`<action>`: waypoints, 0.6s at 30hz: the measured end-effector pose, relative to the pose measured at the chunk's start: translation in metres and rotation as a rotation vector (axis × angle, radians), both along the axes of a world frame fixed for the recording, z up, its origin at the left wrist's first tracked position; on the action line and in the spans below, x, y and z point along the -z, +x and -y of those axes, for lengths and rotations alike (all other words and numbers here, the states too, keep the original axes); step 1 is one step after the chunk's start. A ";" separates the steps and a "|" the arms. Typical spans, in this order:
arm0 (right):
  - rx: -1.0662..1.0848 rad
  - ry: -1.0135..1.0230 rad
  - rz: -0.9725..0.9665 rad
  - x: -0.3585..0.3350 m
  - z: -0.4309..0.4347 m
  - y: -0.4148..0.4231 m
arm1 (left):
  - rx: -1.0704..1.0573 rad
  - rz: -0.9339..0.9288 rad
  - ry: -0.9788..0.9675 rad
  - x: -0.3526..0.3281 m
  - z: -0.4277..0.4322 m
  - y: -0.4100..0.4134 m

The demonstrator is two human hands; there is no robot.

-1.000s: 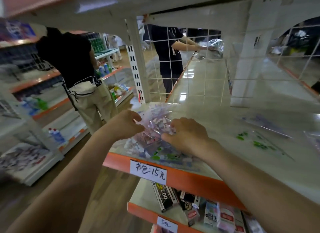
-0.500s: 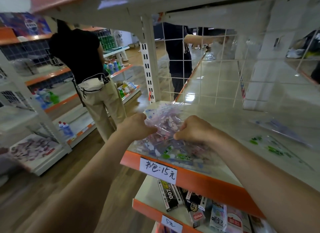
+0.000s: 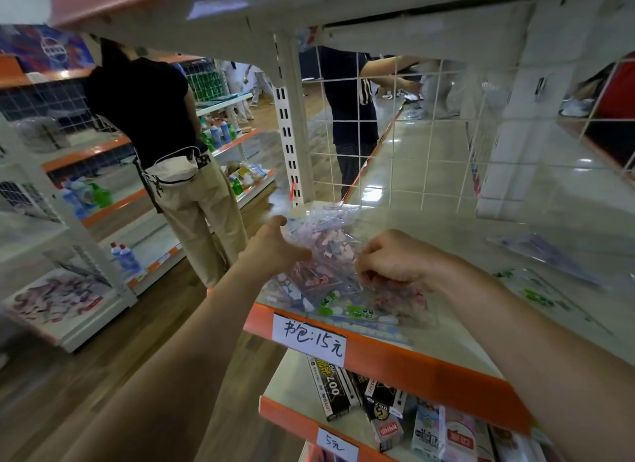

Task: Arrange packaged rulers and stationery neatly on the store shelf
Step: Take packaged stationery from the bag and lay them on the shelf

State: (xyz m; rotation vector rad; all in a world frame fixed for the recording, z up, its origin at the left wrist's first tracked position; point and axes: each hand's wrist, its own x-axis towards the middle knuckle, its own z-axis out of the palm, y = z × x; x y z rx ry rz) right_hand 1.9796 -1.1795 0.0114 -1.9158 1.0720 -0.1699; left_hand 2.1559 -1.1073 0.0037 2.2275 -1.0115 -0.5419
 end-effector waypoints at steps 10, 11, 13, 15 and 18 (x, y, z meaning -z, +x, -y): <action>0.070 0.057 0.155 -0.002 0.001 -0.035 | -0.148 -0.421 -0.446 -0.022 -0.012 0.013; 0.082 0.052 0.175 -0.003 0.001 -0.042 | -0.144 -0.500 -0.488 -0.026 -0.013 0.012; 0.109 0.051 0.223 -0.005 0.001 -0.059 | -0.124 -0.600 -0.543 -0.034 -0.011 0.006; 0.160 0.053 0.281 -0.008 0.001 -0.078 | -0.089 -0.641 -0.558 -0.039 -0.003 -0.005; 0.262 0.050 0.357 -0.011 0.000 -0.104 | -0.007 -0.767 -0.540 -0.039 0.013 -0.027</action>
